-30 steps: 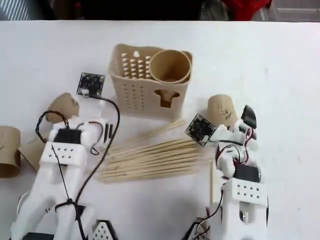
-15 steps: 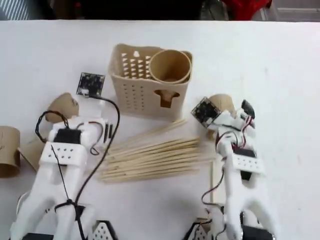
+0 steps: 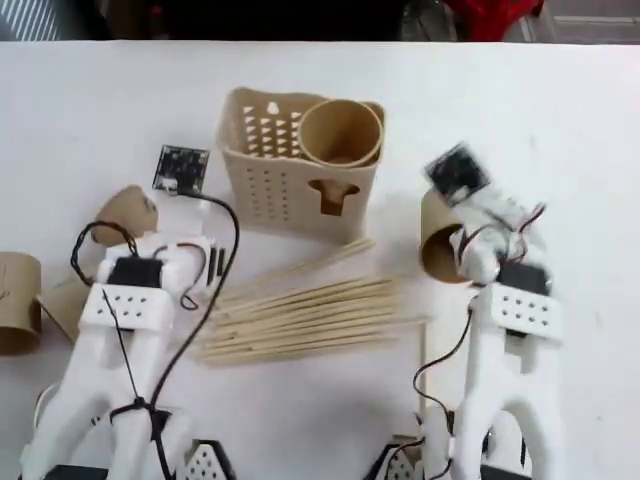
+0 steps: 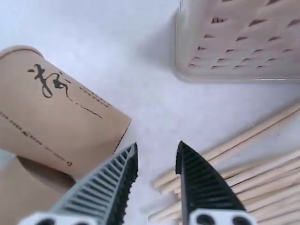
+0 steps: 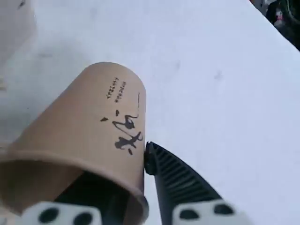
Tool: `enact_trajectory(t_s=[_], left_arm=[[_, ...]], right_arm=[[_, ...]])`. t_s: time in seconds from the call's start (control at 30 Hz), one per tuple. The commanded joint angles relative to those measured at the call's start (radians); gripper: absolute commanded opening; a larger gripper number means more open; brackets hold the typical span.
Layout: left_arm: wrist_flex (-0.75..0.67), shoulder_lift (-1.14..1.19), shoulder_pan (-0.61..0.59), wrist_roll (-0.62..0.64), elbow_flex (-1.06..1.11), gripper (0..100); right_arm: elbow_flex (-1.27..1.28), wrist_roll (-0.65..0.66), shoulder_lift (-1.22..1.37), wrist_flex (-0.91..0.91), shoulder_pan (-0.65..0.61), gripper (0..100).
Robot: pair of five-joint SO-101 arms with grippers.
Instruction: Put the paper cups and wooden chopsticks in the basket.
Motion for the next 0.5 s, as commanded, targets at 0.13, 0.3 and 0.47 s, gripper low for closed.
enact_trajectory(t_s=[0.13,0.3,0.47], left_arm=[[-0.021,-0.024,-0.010,-0.002,-0.005,14],[-0.023,-0.024,-0.010,-0.002,-0.005,14],[-0.023,-0.024,-0.007,-0.002,-0.005,14]], right_arm=[[-0.632,-0.301,-0.045,0.503,-0.053,1.7],[-0.976,-0.520,0.021,0.647,-0.200,1.7],[-1.209,-0.631,0.243,0.699,-0.390,1.7]])
